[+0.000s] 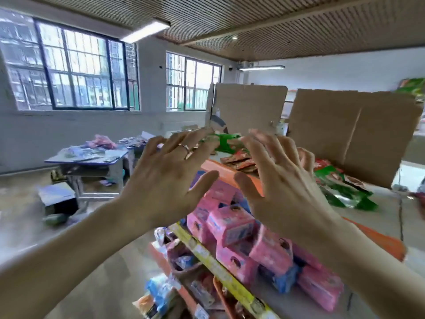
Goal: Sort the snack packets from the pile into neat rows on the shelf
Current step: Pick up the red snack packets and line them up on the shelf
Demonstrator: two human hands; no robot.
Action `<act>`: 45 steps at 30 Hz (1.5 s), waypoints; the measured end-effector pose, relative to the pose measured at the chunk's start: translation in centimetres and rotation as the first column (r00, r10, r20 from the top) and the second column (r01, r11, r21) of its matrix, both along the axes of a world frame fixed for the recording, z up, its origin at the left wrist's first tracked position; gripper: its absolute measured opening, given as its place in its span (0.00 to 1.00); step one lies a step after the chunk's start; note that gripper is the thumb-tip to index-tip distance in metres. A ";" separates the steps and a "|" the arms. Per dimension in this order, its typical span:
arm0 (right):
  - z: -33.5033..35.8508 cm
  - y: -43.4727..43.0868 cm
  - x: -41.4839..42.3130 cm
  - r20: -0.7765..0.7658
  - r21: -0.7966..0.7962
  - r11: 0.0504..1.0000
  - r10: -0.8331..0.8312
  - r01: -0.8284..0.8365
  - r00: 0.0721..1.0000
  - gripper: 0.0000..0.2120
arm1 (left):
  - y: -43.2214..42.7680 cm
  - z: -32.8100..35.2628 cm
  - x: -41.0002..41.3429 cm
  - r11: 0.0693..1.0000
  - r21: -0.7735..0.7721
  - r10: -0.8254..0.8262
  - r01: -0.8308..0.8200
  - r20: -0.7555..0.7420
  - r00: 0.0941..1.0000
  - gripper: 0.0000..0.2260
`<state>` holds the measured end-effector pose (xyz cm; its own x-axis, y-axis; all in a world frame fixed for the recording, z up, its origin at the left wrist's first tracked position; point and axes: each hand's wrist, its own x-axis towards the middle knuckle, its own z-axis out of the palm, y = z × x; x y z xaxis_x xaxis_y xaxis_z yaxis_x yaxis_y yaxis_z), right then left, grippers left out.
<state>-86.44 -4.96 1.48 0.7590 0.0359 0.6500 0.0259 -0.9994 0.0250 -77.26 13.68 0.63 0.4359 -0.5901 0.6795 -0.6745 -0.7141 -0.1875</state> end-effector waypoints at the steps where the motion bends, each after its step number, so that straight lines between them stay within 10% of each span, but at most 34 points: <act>1: -0.1 1.0 1.0 -0.014 0.008 1.000 0.006 -0.006 1.000 0.28 | 1.2 -0.2 0.9 1.000 -0.003 0.007 -0.007 -0.001 1.000 0.26; 30: 1.4 -0.8 25.8 -0.209 -0.039 0.982 -0.191 0.187 0.959 0.16 | 1.3 -1.4 27.8 0.999 0.017 -0.024 0.027 -0.159 0.987 0.25; 38: 0.6 -3.0 35.6 -0.581 0.378 0.804 -0.180 0.458 0.794 0.18 | -0.5 -3.1 35.0 0.997 0.026 -0.060 0.069 -0.243 0.968 0.22; 45: 0.1 -1.7 37.8 -0.535 0.646 0.578 -0.122 0.498 0.836 0.12 | -2.1 -4.7 39.4 0.948 -0.023 -0.305 0.316 -0.339 0.890 0.28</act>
